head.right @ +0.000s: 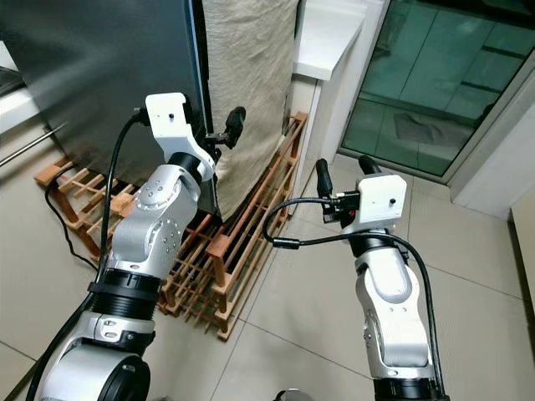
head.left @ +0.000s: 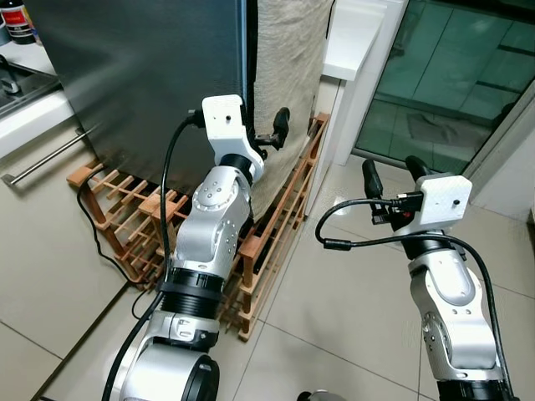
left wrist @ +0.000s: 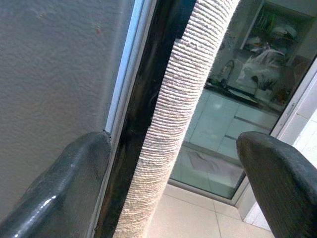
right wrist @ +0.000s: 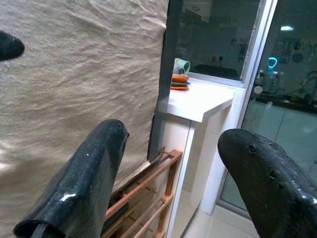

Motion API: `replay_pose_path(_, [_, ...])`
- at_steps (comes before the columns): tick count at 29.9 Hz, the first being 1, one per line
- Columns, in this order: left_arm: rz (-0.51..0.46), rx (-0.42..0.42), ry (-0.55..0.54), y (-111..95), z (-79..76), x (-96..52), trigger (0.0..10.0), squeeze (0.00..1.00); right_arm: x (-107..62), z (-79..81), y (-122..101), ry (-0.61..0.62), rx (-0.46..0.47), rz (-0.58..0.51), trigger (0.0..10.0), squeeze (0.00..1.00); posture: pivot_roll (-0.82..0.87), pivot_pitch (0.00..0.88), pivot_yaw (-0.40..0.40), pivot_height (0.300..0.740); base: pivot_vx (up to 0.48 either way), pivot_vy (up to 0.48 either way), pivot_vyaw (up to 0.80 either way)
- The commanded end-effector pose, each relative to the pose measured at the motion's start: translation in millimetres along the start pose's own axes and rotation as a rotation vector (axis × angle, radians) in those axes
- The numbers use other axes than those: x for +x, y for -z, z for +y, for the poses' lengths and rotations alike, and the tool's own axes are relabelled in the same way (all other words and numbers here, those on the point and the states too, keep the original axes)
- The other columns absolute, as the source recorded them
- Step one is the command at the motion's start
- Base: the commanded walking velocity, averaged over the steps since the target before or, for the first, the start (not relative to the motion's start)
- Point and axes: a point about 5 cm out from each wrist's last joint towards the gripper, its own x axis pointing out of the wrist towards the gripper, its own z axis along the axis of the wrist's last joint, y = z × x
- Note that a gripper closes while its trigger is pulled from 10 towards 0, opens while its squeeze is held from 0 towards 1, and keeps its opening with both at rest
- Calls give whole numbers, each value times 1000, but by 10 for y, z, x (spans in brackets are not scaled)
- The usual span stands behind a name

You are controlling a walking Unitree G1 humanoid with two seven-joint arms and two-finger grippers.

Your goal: Restocking fridge

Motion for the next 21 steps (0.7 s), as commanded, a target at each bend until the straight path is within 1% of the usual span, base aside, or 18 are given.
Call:
replay_pose_path(1, [-14, -8, 36, -46, -117, 49, 10000, 0, -16, -44, -33, 10, -9, -10, 10000, 0, -136, 0, -28, 740, 0, 0, 0])
replay_pose_path(5, [-16, -15, 43, -37, -139, 70, 10000, 0, -25, -49, -35, 13, -13, -7, 10000, 0, -143, 0, -25, 740, 0, 0, 0])
replay_pose_path(10, [15, -11, 76, 39, -234, 210, 10000, 0, -33, -51, -33, 15, -16, -5, 10000, 0, -153, 0, -19, 740, 0, 0, 0])
replay_pose_path(13, [21, -18, 80, 50, -257, 242, 10000, 0, -33, -45, -32, 15, -16, -5, 10000, 0, -157, 0, -18, 740, 0, 0, 0])
replay_pose_path(15, [45, -36, 88, 88, -324, 307, 10000, 0, -33, -35, -33, 12, -18, -5, 10000, 0, -163, 0, -14, 740, 0, 0, 0])
replay_pose_path(17, [53, -41, 90, 102, -353, 330, 10000, 0, -33, -33, -36, 12, -18, -7, 10000, 0, -168, 0, -12, 740, 0, 0, 0])
replay_pose_path(19, [65, -61, 119, 118, -436, 367, 10000, 0, -42, -44, -45, 15, -19, -9, 10000, 0, -176, 0, -5, 740, 0, 0, 0])
replay_pose_path(21, [72, -98, 175, 130, -521, 380, 10000, 0, -65, -51, -40, 17, -15, -5, 10000, 0, -184, 0, 3, 740, 0, 0, 0])
